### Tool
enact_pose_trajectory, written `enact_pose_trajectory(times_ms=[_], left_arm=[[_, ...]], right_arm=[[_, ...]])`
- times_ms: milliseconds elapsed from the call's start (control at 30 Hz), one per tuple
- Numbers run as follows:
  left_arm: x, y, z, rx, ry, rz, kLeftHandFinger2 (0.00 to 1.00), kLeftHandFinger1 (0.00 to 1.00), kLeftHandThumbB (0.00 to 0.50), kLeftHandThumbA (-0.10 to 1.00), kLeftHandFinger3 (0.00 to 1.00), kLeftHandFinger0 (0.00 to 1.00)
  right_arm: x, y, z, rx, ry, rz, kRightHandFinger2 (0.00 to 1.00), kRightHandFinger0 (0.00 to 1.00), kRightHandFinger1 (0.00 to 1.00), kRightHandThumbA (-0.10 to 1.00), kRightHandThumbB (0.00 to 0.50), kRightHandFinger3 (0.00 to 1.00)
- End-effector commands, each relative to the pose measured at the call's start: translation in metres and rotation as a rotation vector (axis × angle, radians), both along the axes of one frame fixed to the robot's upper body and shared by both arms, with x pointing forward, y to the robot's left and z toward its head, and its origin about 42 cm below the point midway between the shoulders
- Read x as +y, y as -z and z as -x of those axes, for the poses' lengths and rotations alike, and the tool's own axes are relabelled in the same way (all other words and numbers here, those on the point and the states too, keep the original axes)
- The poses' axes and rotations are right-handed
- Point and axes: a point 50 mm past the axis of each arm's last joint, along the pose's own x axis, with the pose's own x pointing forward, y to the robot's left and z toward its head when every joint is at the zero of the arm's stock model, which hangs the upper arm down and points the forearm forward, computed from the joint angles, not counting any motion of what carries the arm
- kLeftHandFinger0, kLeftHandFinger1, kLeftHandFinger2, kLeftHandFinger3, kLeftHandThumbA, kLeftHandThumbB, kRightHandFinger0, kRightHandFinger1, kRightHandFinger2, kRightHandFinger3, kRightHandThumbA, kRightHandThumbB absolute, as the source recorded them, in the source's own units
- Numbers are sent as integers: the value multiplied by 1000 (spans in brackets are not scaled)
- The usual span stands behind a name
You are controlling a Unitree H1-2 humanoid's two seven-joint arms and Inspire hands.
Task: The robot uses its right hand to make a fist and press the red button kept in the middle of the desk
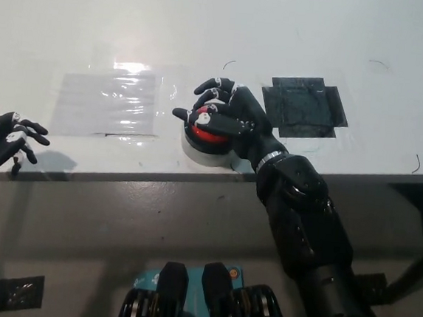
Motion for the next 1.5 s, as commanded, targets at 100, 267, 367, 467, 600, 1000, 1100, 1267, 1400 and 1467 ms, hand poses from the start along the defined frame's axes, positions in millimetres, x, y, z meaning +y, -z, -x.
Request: enact_pose_trajectory(times_ms=[100,267,367,467,600,1000,1100,1267,1400,1467], left_arm=[[3,-20,-4,-55,10,-29,431,283,0,538,576,135],[5,-23,-5,-56,12,-31,435,300,0,546,581,157],[5,-23,-5,-57,15,-31,446,305,0,550,590,163],[4,-23,-5,-58,11,-35,447,306,0,549,593,165],[4,-18,-3,-51,12,-25,423,288,0,543,568,129],[6,-9,2,-26,4,-20,420,277,0,525,579,132],[5,-8,3,-23,3,-22,417,274,0,529,570,138],[6,-5,4,-18,2,-15,420,283,0,526,567,155],[7,-5,5,-9,-5,-30,441,294,0,529,600,179],[8,-4,6,-8,-6,-27,454,303,0,529,599,180]], right_arm=[[-19,38,9,126,14,52,239,0,0,1000,307,361],[-23,42,10,132,23,50,246,0,0,1000,290,351],[-22,42,9,135,27,50,256,0,0,1000,297,368],[-20,35,7,128,30,34,266,0,0,1000,299,396],[-15,11,-2,39,42,44,296,0,0,1000,263,441],[-9,-97,-24,-161,23,-98,262,0,0,1000,276,340],[-14,-116,-24,-183,46,-97,269,0,0,1000,303,345],[-36,-152,-20,-237,94,-107,300,0,0,1000,313,360],[-56,-159,-17,-249,149,-84,313,0,1,1000,381,289],[-68,-161,-14,-276,152,-102,403,1,104,1000,372,347]])
